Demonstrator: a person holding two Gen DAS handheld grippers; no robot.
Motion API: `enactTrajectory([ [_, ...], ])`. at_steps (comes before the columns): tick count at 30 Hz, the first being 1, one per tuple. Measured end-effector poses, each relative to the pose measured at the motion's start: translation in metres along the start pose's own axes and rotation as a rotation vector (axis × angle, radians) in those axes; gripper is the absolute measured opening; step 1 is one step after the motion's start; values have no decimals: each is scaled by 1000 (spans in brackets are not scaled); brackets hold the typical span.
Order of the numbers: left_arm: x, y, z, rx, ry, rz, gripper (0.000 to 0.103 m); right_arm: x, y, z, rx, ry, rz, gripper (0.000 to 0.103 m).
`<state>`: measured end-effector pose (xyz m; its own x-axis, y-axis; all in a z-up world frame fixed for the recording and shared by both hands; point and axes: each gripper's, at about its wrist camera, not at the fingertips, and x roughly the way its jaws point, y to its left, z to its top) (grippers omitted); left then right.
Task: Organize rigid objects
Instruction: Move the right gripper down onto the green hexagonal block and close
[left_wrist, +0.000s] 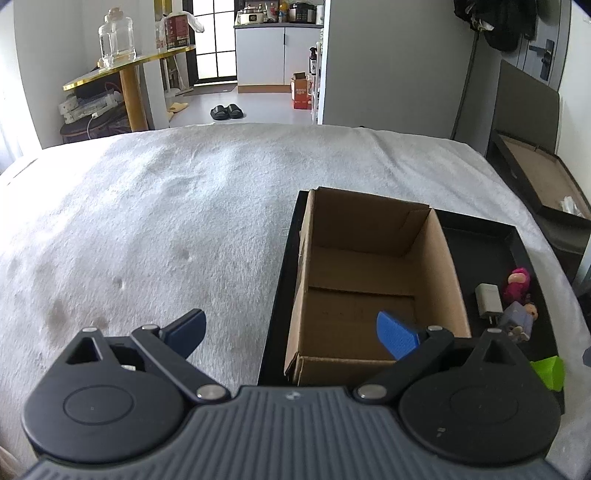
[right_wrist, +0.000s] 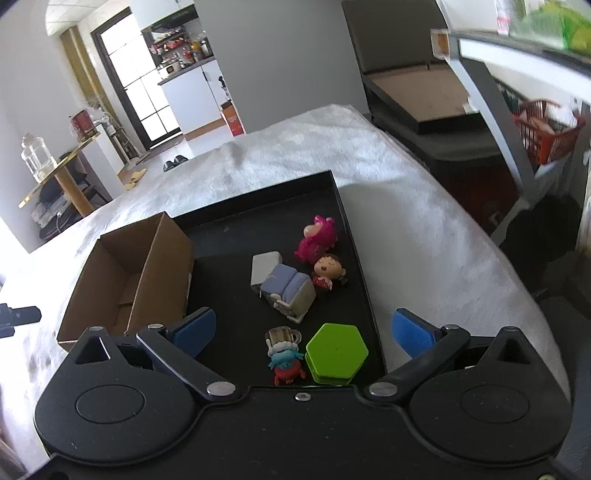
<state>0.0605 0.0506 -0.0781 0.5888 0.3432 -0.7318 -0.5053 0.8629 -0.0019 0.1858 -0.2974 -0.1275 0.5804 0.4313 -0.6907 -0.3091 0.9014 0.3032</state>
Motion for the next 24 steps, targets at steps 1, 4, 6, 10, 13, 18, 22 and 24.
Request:
enactTrajectory([
  [1, 3, -1, 0, -1, -2, 4, 98, 4, -1, -1, 5, 14, -5, 101],
  [4, 12, -2, -1, -10, -1, 9, 92, 16, -3, -5, 8, 50, -18, 86],
  [6, 17, -2, -2, -16, -2, 16, 86, 23, -5, -8, 21, 71, -28, 80],
  [10, 29, -2, -3, -36, 4, 22, 75, 35, -11, -10, 53, 109, -64, 74],
  [13, 36, -4, -3, -39, 3, 26, 70, 43, -16, -11, 90, 137, -74, 70],
  [18, 45, -7, -4, -35, -3, 33, 68, 53, -19, -12, 148, 176, -81, 70],
  [22, 52, -7, -4, -40, -7, 51, 67, 60, -17, -12, 190, 215, -92, 70],
  [24, 55, -8, -4, -33, -6, 60, 61, 61, -16, -11, 222, 222, -83, 70],
])
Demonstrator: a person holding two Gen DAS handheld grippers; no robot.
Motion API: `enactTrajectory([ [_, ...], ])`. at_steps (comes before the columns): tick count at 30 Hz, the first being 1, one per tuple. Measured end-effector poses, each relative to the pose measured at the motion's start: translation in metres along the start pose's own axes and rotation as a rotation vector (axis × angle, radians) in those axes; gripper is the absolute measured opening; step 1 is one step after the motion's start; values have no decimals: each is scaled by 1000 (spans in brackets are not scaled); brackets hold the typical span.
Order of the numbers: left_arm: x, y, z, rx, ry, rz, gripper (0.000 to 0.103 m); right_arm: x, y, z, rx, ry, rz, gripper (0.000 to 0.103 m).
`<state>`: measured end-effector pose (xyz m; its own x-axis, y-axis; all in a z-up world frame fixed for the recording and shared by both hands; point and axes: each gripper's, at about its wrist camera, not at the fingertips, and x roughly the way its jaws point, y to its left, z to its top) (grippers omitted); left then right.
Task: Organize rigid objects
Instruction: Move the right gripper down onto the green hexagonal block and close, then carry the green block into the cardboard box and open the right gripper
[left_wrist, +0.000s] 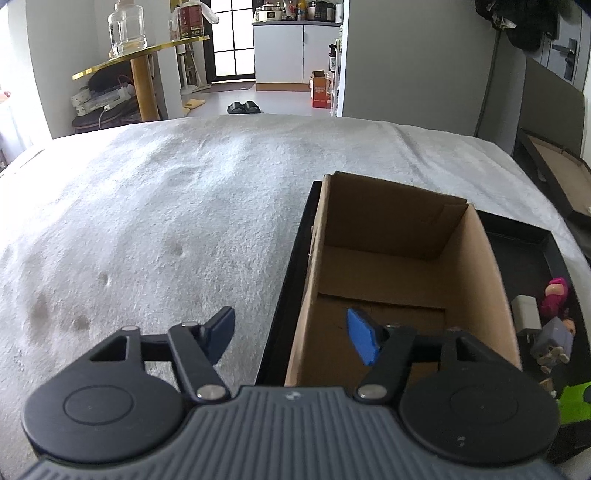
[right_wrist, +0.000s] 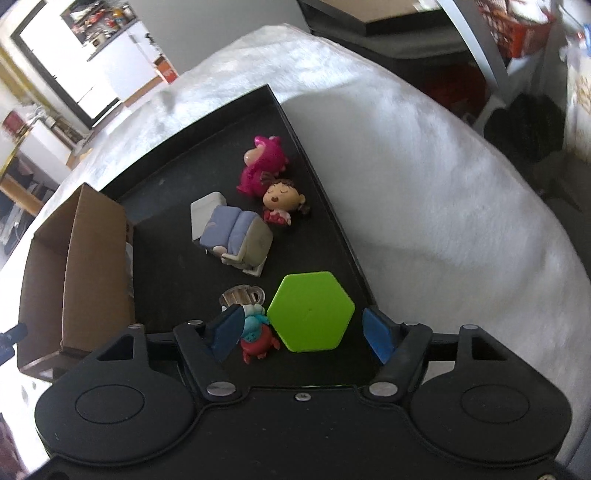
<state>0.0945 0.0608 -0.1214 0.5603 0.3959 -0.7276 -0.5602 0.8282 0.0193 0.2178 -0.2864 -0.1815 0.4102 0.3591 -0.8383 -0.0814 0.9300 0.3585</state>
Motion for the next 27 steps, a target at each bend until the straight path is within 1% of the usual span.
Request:
enactTrajectory([
  [2, 3, -3, -1, 11, 3, 13, 58, 2, 1, 1, 17, 5, 17, 71],
  [8, 9, -12, -5, 34, 2, 47, 49, 18, -1, 3, 73, 50, 15, 70],
  [10, 11, -15, -7, 39, 3, 60, 49, 23, -2, 4, 95, 53, 18, 71],
  [13, 13, -17, -10, 49, 2, 76, 47, 28, -3, 6, 112, 48, 14, 66],
  [14, 14, -17, -10, 46, 3, 79, 45, 28, -3, 6, 114, 43, 15, 60],
  [15, 15, -17, -11, 46, 4, 83, 39, 29, -3, 6, 110, 39, 9, 52],
  [16, 15, -16, -11, 47, 5, 85, 35, 29, -3, 7, 107, 36, 10, 51],
  [17, 15, -16, -12, 46, 9, 86, 26, 29, -4, 7, 110, 35, 12, 51],
  [18, 16, -15, -12, 44, 12, 80, 21, 29, -4, 7, 111, 32, 14, 51],
  [20, 16, -16, -12, 44, 13, 70, 14, 27, -4, 8, 104, 18, 14, 50],
  [24, 12, -19, -14, 59, -5, 59, 12, 23, -2, 8, 92, -8, 24, 50],
  [27, 9, -17, -15, 60, -9, 33, 10, 21, 1, 8, 73, -27, 28, 50],
])
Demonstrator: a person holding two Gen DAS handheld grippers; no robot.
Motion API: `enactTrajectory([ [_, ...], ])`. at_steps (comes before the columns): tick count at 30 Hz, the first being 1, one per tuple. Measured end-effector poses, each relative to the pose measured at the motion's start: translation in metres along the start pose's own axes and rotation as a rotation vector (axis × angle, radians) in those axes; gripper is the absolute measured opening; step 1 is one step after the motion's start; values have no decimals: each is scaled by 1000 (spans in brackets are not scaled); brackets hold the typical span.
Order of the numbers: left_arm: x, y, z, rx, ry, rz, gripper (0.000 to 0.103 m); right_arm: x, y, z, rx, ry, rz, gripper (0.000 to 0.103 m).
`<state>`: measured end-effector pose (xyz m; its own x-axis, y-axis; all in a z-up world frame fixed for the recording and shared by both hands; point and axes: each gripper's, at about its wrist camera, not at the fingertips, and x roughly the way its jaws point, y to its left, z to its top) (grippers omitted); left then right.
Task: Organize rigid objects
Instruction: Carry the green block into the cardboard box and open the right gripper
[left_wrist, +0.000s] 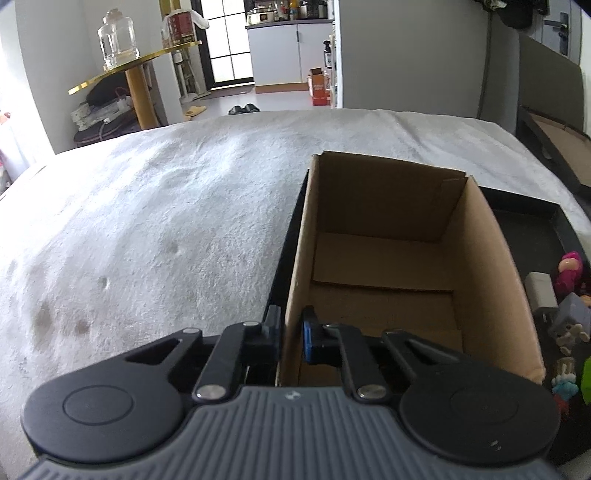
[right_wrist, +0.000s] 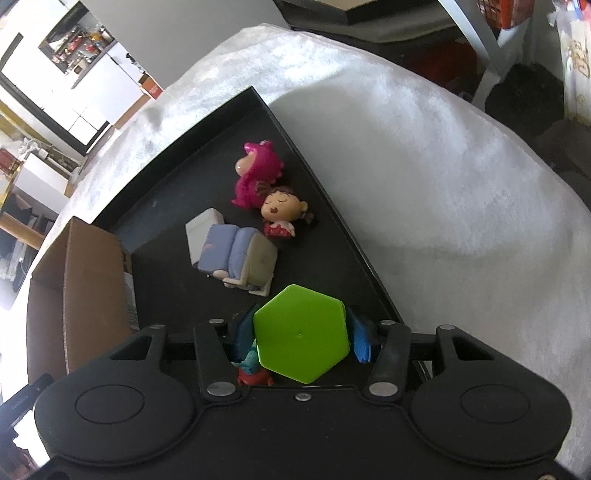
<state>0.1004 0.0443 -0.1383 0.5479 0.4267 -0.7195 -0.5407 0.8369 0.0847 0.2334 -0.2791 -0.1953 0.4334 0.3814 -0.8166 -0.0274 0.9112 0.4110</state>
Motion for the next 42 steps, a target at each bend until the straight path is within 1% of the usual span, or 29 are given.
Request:
enactTrajectory([
  [9, -10, 2, -5, 30, -8, -57, 8, -11, 14, -1, -63, -72, 34, 50],
  [19, -12, 15, -10, 30, 5, -97, 8, -22, 39, -1, -165, -163, 115, 50],
  [31, -4, 30, -6, 30, 0, -145, 8, -23, 92, -3, -289, -220, 230, 50],
  [42, 6, 37, 1, 5, 15, -180, 8, -19, 143, -7, -377, -248, 289, 50],
])
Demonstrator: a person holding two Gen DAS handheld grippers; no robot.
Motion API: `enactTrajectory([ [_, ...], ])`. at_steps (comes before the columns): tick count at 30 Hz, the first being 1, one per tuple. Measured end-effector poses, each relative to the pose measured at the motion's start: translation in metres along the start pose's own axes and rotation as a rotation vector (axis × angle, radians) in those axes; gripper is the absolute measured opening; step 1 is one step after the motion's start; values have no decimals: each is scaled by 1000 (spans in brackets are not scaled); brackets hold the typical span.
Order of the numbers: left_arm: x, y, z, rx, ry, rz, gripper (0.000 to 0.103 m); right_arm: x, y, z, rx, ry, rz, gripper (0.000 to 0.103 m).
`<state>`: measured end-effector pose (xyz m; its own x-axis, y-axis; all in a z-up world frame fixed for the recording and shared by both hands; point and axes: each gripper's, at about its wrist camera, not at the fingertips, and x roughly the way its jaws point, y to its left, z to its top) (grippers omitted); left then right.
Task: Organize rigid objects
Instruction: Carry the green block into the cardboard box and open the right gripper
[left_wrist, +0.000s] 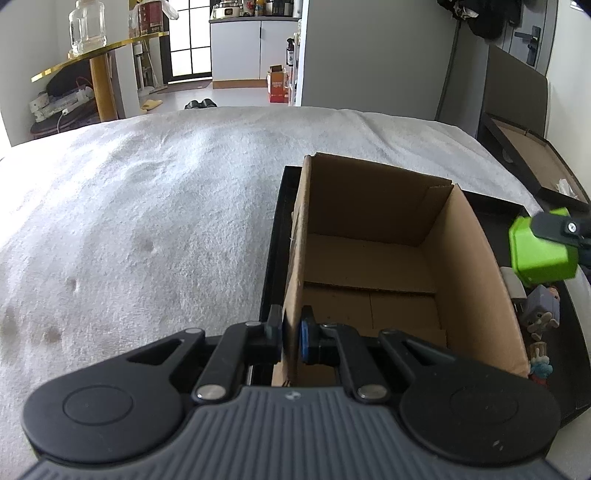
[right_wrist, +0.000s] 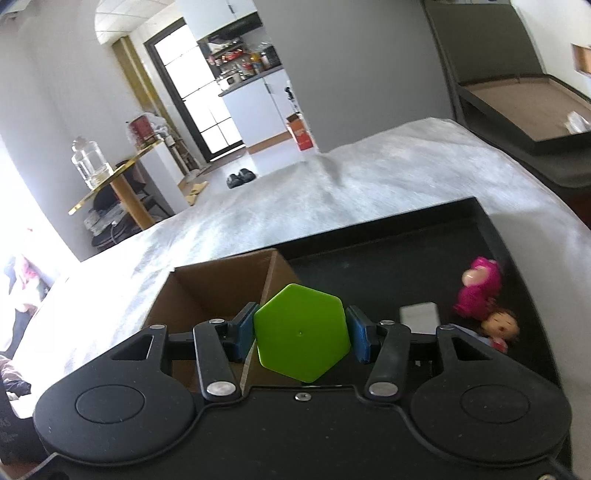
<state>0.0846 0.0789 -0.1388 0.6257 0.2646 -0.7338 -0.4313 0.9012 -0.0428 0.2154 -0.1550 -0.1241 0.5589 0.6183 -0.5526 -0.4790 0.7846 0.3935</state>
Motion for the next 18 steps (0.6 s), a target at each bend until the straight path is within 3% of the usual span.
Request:
enactTrajectory([
  [18, 3, 2, 2, -42, 30, -7, 9, 19, 47, 1, -117, 6, 66, 50],
])
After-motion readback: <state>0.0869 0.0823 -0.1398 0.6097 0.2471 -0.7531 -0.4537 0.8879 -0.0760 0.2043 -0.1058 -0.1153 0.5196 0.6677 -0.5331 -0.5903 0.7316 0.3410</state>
